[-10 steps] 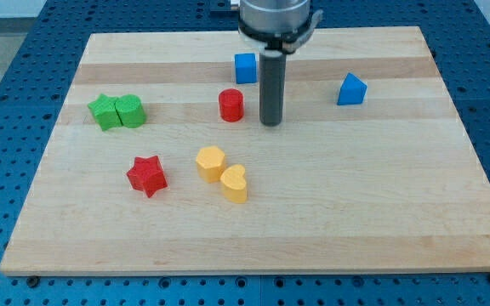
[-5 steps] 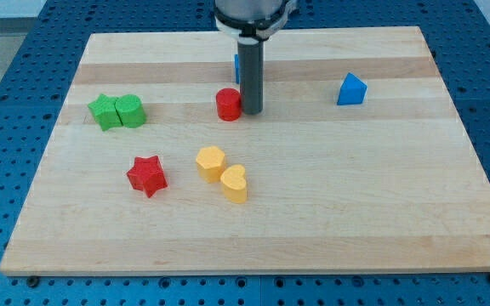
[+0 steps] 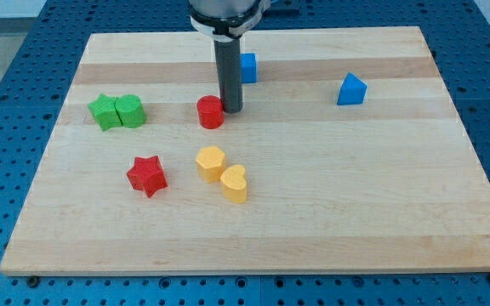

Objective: Drag red circle towards red star

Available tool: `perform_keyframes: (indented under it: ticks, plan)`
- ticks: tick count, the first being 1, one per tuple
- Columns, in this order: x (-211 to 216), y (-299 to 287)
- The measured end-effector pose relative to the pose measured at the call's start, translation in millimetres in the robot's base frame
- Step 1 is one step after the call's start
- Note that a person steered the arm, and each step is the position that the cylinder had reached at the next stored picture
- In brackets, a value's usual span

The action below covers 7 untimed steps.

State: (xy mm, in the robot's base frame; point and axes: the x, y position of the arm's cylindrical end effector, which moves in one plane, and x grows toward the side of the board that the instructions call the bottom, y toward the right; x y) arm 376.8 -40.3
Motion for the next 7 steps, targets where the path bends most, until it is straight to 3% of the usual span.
perform_keyframes:
  ticks: [5,7]
  plan:
    - [5.4,-72.5]
    - [51.1,-72.5]
